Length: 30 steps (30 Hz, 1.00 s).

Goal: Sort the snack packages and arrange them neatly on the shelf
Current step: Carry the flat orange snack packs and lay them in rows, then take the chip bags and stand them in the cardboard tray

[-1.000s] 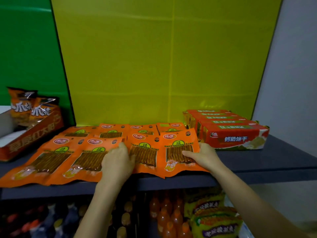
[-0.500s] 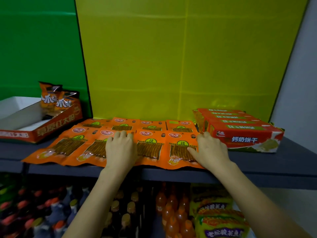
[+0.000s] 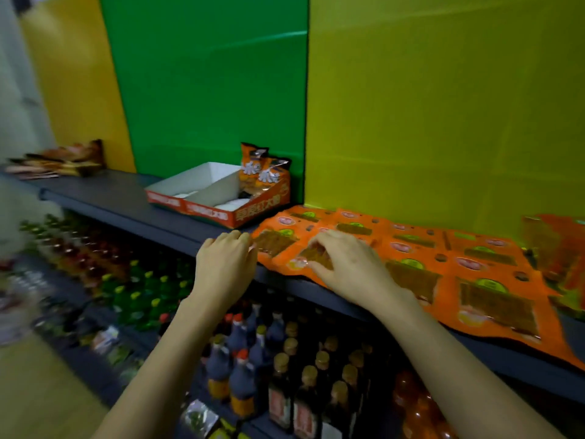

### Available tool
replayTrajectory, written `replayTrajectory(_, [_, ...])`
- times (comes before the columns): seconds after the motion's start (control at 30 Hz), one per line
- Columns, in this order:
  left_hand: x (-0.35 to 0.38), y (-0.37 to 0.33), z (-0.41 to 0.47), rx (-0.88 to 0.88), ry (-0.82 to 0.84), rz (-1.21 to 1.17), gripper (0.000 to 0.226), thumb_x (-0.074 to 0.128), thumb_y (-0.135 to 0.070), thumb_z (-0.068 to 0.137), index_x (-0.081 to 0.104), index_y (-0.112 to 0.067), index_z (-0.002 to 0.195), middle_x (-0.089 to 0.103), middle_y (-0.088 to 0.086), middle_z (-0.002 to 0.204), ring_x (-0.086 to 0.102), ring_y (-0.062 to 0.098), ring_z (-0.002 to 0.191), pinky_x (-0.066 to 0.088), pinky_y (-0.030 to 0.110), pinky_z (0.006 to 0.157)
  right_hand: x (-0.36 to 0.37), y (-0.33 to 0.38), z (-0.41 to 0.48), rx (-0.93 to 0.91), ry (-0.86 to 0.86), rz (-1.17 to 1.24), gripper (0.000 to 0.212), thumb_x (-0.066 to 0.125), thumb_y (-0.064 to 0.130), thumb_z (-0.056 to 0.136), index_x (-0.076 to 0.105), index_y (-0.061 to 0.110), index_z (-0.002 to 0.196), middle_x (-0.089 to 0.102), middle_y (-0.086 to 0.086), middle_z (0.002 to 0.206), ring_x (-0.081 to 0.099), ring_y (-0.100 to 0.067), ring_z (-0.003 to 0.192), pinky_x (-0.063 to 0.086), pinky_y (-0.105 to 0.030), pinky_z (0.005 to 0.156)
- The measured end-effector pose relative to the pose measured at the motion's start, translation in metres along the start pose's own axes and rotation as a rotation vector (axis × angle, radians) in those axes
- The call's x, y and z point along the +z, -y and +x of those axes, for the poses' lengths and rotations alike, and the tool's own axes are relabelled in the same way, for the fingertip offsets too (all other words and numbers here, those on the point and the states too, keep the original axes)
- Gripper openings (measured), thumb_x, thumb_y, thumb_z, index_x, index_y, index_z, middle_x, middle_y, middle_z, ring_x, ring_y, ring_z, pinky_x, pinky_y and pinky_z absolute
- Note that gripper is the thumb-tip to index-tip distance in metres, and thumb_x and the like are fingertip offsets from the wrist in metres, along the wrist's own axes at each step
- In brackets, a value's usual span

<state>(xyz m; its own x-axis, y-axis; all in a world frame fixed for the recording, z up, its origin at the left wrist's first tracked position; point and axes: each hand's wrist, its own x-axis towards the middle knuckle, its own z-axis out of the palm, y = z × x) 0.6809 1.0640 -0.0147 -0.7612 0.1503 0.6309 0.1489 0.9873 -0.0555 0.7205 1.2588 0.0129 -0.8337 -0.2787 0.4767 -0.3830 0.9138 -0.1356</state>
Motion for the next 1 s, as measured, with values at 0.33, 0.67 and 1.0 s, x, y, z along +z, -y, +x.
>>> replayTrajectory(0.33, [0.010,0.173,-0.018,-0.184,-0.023,0.021,0.025,0.049,-0.029,0.092,0.065,-0.010,0.094,0.067,0.005,0.090,0.064,0.027,0.086,0.037,0.030,0.061,0.084,0.129,0.109,-0.236,0.101,0.148,0.034,0.051,0.039,0.093,0.052,0.025,0.124,0.057,0.006,0.124,0.054,-0.016,0.115,0.047,-0.033,0.087])
replayTrajectory(0.67, [0.031,0.372,-0.011,-0.231,0.016,0.120,0.025,0.048,-0.034,0.093,0.062,-0.012,0.093,0.065,0.004,0.089,0.064,0.026,0.084,0.038,0.030,0.057,0.185,0.278,0.237,-0.286,0.104,0.293,0.033,0.048,0.041,0.094,0.052,0.027,0.124,0.056,0.007,0.125,0.052,-0.016,0.115,0.043,-0.029,0.081])
replayTrajectory(1.0, [0.075,0.514,0.013,-0.369,0.029,0.166,0.038,0.034,-0.043,0.093,0.060,-0.017,0.102,0.064,-0.001,0.100,0.061,0.021,0.095,0.050,0.035,0.070,0.278,0.386,0.348,-0.392,0.128,0.297,0.035,0.047,0.042,0.094,0.051,0.026,0.125,0.056,0.007,0.125,0.051,-0.016,0.117,0.044,-0.030,0.084])
